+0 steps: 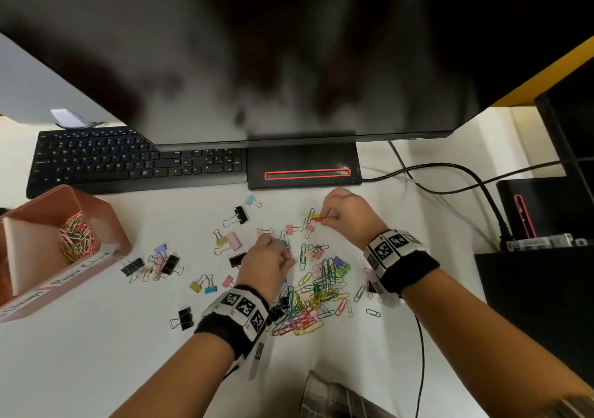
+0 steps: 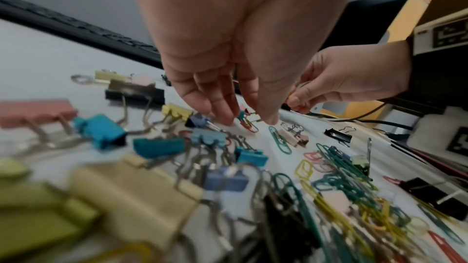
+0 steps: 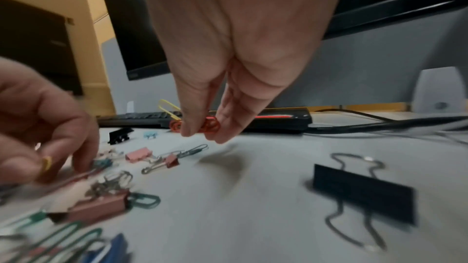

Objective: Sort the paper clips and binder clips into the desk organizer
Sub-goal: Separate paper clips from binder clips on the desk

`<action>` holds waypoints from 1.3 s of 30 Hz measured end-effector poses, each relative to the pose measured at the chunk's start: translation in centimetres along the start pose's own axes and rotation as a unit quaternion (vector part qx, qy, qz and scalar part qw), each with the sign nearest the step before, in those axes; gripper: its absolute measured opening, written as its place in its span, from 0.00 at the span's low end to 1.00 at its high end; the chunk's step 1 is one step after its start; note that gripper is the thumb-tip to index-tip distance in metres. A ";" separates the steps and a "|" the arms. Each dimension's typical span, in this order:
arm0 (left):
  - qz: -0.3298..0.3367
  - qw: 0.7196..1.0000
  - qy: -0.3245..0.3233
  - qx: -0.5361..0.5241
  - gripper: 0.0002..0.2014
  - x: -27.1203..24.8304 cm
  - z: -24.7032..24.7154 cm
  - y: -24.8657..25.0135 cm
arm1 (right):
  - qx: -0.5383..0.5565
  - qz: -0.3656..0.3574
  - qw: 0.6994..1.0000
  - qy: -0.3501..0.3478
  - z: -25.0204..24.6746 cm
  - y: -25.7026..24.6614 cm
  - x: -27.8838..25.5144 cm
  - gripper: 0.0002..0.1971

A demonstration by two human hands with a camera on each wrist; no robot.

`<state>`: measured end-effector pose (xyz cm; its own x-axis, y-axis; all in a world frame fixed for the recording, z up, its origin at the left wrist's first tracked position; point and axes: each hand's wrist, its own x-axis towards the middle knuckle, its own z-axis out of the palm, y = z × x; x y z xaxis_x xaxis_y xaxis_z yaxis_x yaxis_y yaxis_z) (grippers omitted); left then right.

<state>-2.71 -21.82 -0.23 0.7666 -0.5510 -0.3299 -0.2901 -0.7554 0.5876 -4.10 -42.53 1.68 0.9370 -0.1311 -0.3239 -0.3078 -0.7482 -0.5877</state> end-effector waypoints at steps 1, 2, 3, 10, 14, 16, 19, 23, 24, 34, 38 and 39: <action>-0.007 1.000 0.013 -0.007 0.05 0.2 0.2 0.3 | -0.018 -0.015 0.999 -0.023 0.1 -0.3 0.6 0.06; -0.016 1.000 0.021 -0.010 0.05 0.4 0.4 0.5 | -0.035 -0.029 0.998 -0.044 0.3 -0.6 1.1 0.06; -0.023 0.999 0.028 -0.011 0.05 0.7 0.4 0.7 | -0.051 -0.041 0.996 -0.061 0.6 -0.8 1.6 0.05; -0.044 0.999 0.007 0.003 0.05 1.9 0.0 0.9 | -0.112 -0.041 0.988 -0.094 1.3 -0.3 1.9 0.05; -0.045 0.999 -0.016 -0.017 0.09 2.2 -0.3 0.8 | -0.087 0.013 0.991 -0.098 1.6 0.3 0.8 0.05; -0.045 0.998 -0.036 -0.008 0.11 2.3 -0.3 0.8 | -0.072 0.030 0.993 -0.093 1.8 0.6 0.1 0.04; -0.031 0.998 -0.047 0.028 0.08 2.4 -0.2 0.6 | -0.031 0.057 0.995 -0.077 1.9 1.2 -0.8 0.04; -0.007 0.997 -0.066 0.040 0.05 2.1 -0.3 0.4 | 0.002 0.086 0.994 -0.063 1.9 1.6 -1.6 0.03; -0.005 0.997 -0.073 0.035 0.05 1.9 -0.3 0.5 | 0.004 0.091 0.994 -0.061 1.8 1.7 -1.8 0.03; -0.057 0.997 -0.043 -0.011 0.12 1.2 1.5 2.4 | 0.044 0.113 0.992 -0.026 1.2 2.1 -2.9 0.04; -0.035 0.998 -0.031 0.033 0.06 2.2 1.7 2.6 | 0.055 0.101 0.993 -0.010 0.6 1.7 -3.2 0.04; -0.022 0.998 -0.035 0.049 0.05 2.3 1.6 2.6 | 0.055 0.099 0.994 -0.005 0.4 1.5 -3.2 0.04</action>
<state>-2.61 -25.65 -0.65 0.7393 -0.5370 -0.4063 -0.3139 -0.8087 0.4975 -7.58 -42.97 1.59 0.8549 -0.2609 -0.4484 -0.5022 -0.6329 -0.5892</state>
